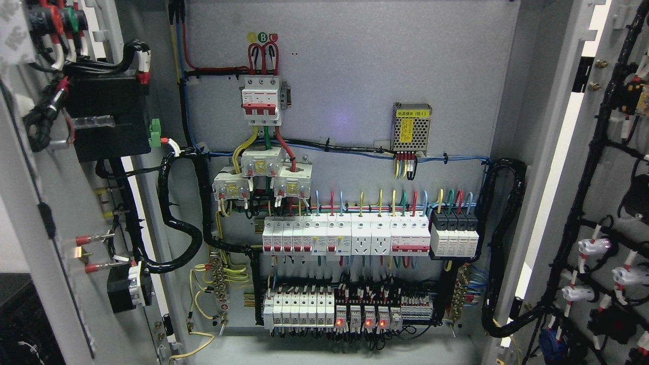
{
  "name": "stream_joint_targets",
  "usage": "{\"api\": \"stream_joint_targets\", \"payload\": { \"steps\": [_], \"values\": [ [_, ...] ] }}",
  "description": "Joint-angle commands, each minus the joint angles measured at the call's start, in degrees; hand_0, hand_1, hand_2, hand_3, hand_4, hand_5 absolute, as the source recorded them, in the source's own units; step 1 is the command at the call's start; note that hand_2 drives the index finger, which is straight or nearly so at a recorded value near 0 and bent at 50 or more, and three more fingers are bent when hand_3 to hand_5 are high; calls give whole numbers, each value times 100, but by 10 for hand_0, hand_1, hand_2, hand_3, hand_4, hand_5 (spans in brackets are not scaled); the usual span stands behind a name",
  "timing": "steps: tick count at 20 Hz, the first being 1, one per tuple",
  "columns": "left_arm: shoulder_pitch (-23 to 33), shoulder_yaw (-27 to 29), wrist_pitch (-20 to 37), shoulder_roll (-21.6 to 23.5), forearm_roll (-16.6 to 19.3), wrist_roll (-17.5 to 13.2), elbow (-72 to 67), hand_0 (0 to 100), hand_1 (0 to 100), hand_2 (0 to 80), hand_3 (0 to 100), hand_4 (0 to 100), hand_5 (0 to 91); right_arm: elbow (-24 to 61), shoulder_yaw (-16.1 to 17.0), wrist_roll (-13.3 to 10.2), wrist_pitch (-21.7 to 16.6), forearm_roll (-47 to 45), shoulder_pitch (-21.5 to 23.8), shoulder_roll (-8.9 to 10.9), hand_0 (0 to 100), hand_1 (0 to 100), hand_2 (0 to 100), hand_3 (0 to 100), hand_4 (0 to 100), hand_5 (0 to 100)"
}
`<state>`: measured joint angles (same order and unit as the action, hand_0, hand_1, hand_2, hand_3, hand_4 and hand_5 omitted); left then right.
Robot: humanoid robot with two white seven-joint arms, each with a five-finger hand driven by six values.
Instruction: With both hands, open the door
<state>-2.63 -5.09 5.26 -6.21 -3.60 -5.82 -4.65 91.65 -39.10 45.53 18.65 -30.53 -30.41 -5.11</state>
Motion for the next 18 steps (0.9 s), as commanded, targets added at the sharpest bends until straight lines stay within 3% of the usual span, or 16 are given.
{"api": "stream_joint_targets", "payload": {
  "steps": [1,6,9,14,18],
  "values": [
    [-1,-1,2,-3,-1,2,-1,0,0,0,0,0,0,-253,-343,-18,-11,21,-52,-342,0,0,0,0,0,0],
    [-1,-1,2,-3,-1,2,-1,0,0,0,0,0,0,-261,-607,-26,-2,30,-96,-324,0,0,0,0,0,0],
    [-1,7,2,-3,-18,2,-1,0,0,0,0,0,0,-375,-467,-26,-11,30,-210,-280,0,0,0,0,0,0],
    [-9,-10,10,-3,-9,-7,17,0,0,0,0,0,0,-612,533,-141,-20,21,-184,-245,0,0,0,0,0,0],
    [8,-36,54,6,34,-33,227,0,0,0,0,0,0,-595,1184,-184,-133,30,95,-87,0,0,0,0,0,0]
  ]
}}
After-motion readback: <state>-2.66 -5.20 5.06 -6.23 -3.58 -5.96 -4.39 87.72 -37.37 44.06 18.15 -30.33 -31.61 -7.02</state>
